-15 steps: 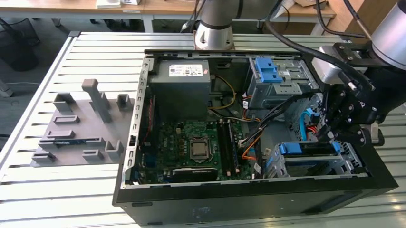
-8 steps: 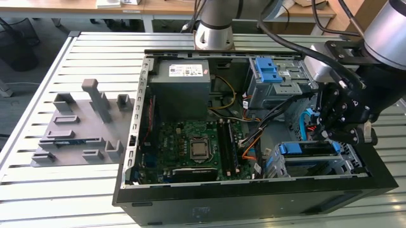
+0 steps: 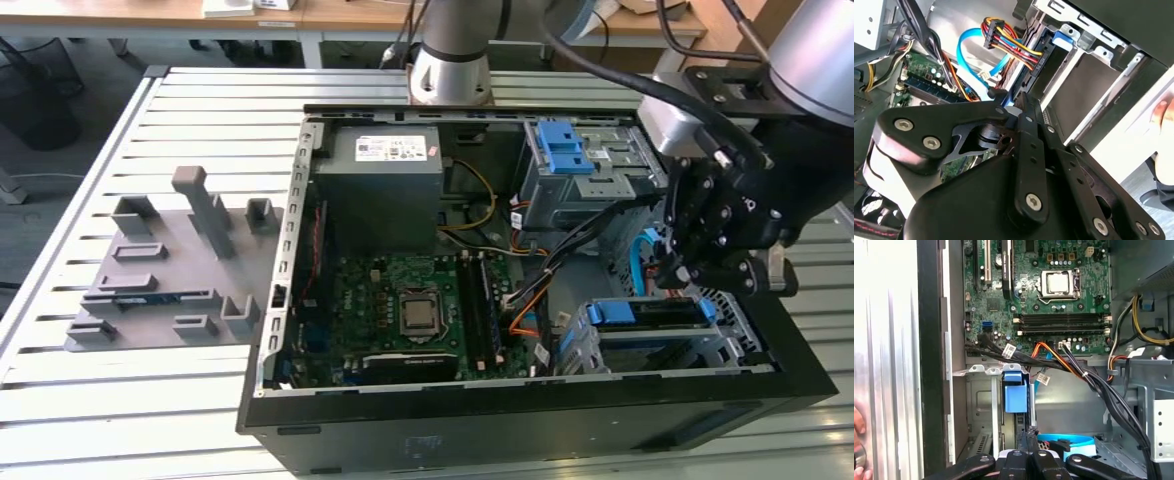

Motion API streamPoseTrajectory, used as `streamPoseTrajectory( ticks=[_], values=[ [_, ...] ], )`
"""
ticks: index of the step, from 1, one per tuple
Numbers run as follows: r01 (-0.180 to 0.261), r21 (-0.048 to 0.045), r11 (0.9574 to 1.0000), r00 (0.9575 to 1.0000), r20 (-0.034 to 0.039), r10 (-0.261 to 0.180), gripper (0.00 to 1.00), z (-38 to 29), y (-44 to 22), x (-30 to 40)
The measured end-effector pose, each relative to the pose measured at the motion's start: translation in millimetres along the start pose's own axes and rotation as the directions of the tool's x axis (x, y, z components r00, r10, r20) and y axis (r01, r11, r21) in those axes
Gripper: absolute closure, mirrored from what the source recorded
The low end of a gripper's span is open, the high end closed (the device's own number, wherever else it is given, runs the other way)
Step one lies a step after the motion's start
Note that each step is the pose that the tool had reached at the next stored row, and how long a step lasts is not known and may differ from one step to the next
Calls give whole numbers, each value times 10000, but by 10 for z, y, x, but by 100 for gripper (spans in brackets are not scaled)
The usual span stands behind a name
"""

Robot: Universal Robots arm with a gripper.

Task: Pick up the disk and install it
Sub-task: 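Insert the second disk wire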

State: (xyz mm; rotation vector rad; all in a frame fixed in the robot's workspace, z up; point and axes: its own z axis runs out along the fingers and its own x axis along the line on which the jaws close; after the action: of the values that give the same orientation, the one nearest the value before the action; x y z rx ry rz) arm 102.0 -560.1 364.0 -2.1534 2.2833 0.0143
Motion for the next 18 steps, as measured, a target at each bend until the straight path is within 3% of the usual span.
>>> streamPoseTrajectory(
  ticks=[9,18],
  values=[
    [0,0,10000,10000,2,0,89,-137,7,-29],
    [0,0,10000,10000,1,0,89,-210,15,-144]
  ],
)
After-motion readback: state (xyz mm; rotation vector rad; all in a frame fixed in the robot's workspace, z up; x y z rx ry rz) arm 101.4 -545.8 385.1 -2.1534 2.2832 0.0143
